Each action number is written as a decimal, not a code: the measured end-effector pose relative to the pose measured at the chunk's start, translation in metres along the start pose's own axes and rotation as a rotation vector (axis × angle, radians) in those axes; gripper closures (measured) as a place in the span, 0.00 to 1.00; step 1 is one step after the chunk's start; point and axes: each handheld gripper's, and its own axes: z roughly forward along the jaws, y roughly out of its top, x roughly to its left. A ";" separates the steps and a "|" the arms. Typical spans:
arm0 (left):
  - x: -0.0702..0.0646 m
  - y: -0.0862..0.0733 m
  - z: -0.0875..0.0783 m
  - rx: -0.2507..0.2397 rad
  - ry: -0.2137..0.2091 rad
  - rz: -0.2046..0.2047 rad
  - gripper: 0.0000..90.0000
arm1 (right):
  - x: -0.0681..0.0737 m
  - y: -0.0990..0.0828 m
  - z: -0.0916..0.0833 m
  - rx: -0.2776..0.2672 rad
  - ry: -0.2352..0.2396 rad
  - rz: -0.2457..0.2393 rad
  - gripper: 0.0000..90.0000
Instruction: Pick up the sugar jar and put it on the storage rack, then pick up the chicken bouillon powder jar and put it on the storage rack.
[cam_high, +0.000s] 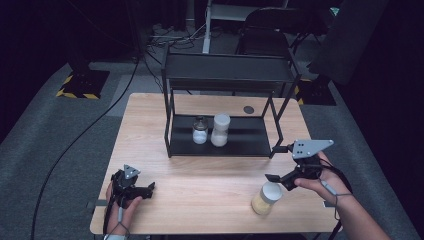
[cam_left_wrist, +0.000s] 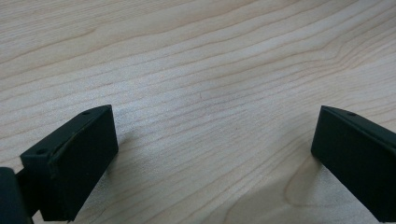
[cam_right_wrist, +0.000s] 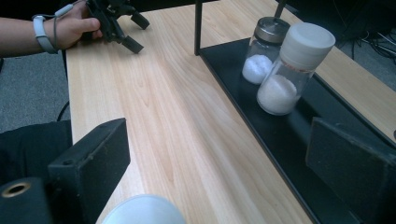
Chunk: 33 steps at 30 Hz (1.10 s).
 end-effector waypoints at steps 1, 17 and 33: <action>0.000 0.000 0.000 0.000 0.000 0.000 0.01 | 0.002 -0.002 -0.001 -0.001 0.000 -0.001 0.07; 0.000 0.000 0.000 0.000 0.002 -0.001 0.01 | 0.025 -0.030 -0.010 -0.010 -0.037 0.029 0.06; 0.000 0.000 0.000 0.000 0.003 -0.002 0.01 | 0.038 -0.056 0.002 0.017 -0.020 0.048 0.06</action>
